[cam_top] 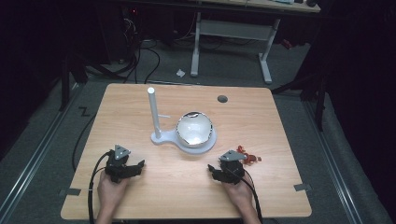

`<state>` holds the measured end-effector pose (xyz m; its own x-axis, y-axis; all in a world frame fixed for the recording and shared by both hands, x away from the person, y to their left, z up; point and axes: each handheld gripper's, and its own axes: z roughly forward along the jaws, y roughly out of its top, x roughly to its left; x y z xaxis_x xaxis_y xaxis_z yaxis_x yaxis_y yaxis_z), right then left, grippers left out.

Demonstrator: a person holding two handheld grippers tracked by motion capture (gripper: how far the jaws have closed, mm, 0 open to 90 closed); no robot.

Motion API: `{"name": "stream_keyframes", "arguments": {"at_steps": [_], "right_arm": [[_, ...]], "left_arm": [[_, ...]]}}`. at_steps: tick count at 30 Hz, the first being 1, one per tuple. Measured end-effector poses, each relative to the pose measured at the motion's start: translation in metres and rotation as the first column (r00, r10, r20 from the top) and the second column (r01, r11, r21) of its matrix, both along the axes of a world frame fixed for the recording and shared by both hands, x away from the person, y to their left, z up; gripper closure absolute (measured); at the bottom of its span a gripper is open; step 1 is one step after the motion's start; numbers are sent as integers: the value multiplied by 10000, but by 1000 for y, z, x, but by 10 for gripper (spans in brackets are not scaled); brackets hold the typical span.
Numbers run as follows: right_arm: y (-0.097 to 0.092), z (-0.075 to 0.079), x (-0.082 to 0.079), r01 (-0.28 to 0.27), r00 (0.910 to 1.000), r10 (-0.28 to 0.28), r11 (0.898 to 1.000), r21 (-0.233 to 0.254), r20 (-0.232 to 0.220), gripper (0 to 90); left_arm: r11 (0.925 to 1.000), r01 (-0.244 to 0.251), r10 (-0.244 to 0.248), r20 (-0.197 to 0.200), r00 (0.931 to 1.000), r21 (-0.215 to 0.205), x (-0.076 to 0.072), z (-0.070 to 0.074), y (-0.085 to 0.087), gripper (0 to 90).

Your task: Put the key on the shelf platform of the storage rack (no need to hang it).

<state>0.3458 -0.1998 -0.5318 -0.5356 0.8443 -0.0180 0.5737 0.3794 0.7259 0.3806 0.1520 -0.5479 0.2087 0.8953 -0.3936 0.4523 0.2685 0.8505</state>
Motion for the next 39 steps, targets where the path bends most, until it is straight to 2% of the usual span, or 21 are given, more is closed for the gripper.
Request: {"name": "stream_keyframes", "arguments": {"at_steps": [39], "right_arm": [[1, 2, 0, 95, 9999, -96, 9999, -103, -102, 415]], "left_arm": [[10000, -85, 85, -2, 10000, -17, 1, 0, 0, 221]]}}
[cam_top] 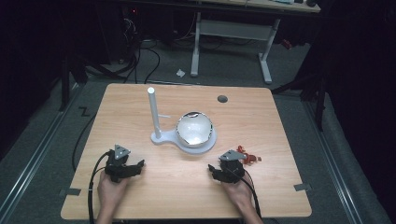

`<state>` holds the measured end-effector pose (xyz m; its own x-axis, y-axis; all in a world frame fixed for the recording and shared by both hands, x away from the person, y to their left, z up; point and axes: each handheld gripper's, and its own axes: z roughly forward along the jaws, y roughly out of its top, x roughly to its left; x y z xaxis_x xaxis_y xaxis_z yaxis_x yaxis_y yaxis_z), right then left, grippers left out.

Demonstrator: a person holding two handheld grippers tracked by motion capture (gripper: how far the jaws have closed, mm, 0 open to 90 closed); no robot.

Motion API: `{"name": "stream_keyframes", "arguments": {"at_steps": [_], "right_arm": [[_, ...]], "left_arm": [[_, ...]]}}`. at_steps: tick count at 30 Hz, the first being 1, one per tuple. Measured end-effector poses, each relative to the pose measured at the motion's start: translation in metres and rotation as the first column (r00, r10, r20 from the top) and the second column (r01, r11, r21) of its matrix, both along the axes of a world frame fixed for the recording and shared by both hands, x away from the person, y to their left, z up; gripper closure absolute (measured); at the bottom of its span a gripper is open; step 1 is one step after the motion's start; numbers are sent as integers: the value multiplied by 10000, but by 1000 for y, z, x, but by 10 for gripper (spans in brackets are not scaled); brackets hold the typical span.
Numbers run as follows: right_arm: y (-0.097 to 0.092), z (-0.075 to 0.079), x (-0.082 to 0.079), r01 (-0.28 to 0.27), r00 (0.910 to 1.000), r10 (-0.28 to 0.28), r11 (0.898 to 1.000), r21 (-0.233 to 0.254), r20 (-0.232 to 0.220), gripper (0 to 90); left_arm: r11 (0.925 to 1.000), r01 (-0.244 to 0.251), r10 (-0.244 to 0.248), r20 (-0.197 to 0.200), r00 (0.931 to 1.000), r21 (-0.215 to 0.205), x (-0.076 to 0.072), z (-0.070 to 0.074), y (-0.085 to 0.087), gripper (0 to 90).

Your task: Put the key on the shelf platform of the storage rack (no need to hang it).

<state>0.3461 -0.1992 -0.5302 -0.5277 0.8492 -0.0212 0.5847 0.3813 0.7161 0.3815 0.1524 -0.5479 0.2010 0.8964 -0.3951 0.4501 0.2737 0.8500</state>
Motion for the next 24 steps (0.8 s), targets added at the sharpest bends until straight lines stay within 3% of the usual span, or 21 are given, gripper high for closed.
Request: {"name": "stream_keyframes", "arguments": {"at_steps": [7, 12, 15, 24], "right_arm": [[0, 5, 2, 184, 9993, -184, 9998, 10, -317, 409], [-6, 22, 0, -60, 9999, 59, 9999, 117, 139, 370], [-13, 29, -4, 37, 9996, -47, 9994, 346, 267, 351], [-40, 37, -7, 677, 9966, -695, 9969, 406, 442, 288]], "left_arm": [[10000, -16, 16, -9, 10000, 6, 0, 0, 0, 221], [10000, -14, 14, -16, 10000, 3, 0, 0, 0, 221], [10000, -14, 14, -15, 10000, 1, 0, 0, 0, 221], [10000, -13, 13, -16, 10000, -2, 0, 0, 0, 221]]}}
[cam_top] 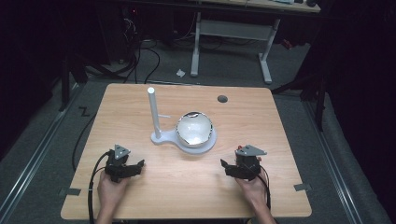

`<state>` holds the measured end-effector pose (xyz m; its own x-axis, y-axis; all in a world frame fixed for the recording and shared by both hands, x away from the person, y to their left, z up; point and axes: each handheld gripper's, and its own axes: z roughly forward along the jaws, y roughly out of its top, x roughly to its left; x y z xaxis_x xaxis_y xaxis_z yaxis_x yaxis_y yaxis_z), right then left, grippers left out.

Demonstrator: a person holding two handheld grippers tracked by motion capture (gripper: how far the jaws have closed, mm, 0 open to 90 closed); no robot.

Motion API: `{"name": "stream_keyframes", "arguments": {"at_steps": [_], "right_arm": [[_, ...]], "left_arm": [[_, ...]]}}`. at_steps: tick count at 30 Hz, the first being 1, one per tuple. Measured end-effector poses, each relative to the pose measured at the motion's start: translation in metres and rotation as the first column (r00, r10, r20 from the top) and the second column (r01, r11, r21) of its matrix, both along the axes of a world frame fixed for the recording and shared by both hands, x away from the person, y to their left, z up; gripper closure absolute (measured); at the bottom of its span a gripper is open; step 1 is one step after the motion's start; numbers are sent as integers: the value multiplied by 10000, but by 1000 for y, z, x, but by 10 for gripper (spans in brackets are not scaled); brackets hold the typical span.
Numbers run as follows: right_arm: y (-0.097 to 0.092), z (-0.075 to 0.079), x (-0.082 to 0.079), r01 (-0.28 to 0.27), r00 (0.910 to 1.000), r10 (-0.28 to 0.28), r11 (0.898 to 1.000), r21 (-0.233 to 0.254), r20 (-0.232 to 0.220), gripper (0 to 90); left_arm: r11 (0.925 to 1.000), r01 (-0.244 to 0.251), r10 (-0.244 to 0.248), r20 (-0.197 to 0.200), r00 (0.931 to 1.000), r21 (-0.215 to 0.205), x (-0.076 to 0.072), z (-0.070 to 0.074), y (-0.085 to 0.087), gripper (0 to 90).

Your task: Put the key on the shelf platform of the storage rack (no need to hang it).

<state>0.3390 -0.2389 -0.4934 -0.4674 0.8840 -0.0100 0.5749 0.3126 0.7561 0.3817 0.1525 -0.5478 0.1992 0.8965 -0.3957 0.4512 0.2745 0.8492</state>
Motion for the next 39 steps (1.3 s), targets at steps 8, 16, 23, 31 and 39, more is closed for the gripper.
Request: {"name": "stream_keyframes", "arguments": {"at_steps": [8, 16, 23, 31, 39], "right_arm": [[-21, 4, -2, 444, 9990, -444, 9990, -13, 95, 258], [-46, 2, 3, 1144, 9933, -1144, 9934, 4, 160, 193], [-56, -5, 9, 1288, 9915, -1283, 9915, 203, -226, 138], [-56, -20, 14, 1516, 9856, -1525, 9883, -181, -729, 52], [-56, -29, 16, 1479, 9845, -1514, 9879, -458, -879, 43]], "left_arm": [[10000, 18, -18, 0, 10000, 20, 0, 0, 0, 220], [10000, 13, -13, 17, 10000, 14, 0, 0, 0, 220], [10000, 20, -20, 5, 10000, 9, 0, 0, 0, 220], [10000, 10, -10, 20, 10000, 11, 0, 0, 0, 220], [10000, 25, -25, 3, 10000, 15, 0, 0, 0, 221]]}}
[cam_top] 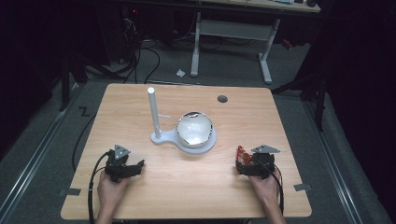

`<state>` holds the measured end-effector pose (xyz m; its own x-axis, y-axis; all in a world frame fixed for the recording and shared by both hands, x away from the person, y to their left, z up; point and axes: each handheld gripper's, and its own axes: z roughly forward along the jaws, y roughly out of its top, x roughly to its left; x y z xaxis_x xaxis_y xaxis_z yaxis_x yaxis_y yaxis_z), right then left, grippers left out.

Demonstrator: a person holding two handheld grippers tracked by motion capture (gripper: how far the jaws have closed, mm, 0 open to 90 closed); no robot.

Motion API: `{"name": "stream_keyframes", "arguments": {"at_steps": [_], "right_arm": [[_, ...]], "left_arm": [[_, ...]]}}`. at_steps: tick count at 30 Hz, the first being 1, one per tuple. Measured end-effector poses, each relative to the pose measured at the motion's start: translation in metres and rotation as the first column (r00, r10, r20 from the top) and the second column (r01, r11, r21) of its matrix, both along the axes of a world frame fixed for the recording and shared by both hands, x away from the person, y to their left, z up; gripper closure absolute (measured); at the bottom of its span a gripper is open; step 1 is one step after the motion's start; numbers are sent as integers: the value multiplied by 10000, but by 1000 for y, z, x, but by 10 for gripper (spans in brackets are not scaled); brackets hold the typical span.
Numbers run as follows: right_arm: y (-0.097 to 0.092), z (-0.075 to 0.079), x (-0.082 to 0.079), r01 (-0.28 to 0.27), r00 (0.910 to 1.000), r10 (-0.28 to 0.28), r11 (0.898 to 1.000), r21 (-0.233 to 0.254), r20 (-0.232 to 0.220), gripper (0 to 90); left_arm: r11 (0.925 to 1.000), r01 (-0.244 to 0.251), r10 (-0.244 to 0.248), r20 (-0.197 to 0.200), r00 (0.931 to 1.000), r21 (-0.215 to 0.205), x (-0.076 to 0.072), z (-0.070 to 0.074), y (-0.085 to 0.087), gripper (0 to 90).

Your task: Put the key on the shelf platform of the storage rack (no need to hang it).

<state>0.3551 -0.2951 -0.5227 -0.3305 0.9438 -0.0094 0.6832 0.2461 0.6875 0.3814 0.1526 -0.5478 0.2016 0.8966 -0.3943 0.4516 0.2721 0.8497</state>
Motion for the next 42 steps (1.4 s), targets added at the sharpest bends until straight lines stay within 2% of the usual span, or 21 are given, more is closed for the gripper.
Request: {"name": "stream_keyframes", "arguments": {"at_steps": [6, 8, 9, 10, 15, 17, 18, 20, 26, 32, 37, 42], "right_arm": [[1, -4, 3, -155, 9999, 156, 9998, -136, 48, 48], [2, -4, 3, -179, 9998, 183, 9991, -391, 75, 93], [3, -4, 2, -147, 9998, 157, 9974, -709, 131, 141], [2, -4, 1, -97, 9997, 114, 9973, -733, 234, 185], [-2, -2, -1, -85, 9995, 105, 9977, -673, 288, 236], [-5, -1, 0, -105, 9996, 117, 9989, -448, 246, 264], [-7, 0, -1, -190, 9995, 195, 9996, -211, 242, 341], [-11, 2, -3, -231, 9990, 224, 9996, 167, 395, 386], [-18, 2, -2, -284, 9992, 262, 9968, 751, 305, 411], [-20, 3, -1, -475, 9985, 450, 9954, 835, 308, 418], [-19, 4, -2, -602, 9972, 561, 9946, 847, 501, 419], [-18, 12, -3, -594, 9959, 528, 9942, 901, 739, 421]], "left_arm": [[10000, -12, 12, 15, 10000, -3, 0, 0, 0, 220], [10000, -10, 10, 13, 10000, -2, 0, 0, 0, 220], [10000, -9, 9, 13, 10000, -2, 0, 0, 0, 220], [10000, -9, 9, 13, 10000, -2, 0, 0, 0, 220], [10000, -8, 8, 13, 10000, 3, 0, 0, 0, 220], [10000, -9, 9, 13, 10000, 3, 0, 0, 0, 220], [10000, -6, 6, 12, 10000, 7, 0, 0, 0, 220], [10000, -11, 11, 15, 10000, 2, 0, 0, 0, 220], [10000, -10, 10, 13, 10000, 5, 0, 0, 0, 220], [10000, -7, 7, 14, 10000, 6, 0, 0, 0, 220], [10000, -9, 9, 13, 10000, 4, 0, 0, 0, 220], [10000, -9, 9, 14, 10000, 4, 0, 0, 0, 220]]}}
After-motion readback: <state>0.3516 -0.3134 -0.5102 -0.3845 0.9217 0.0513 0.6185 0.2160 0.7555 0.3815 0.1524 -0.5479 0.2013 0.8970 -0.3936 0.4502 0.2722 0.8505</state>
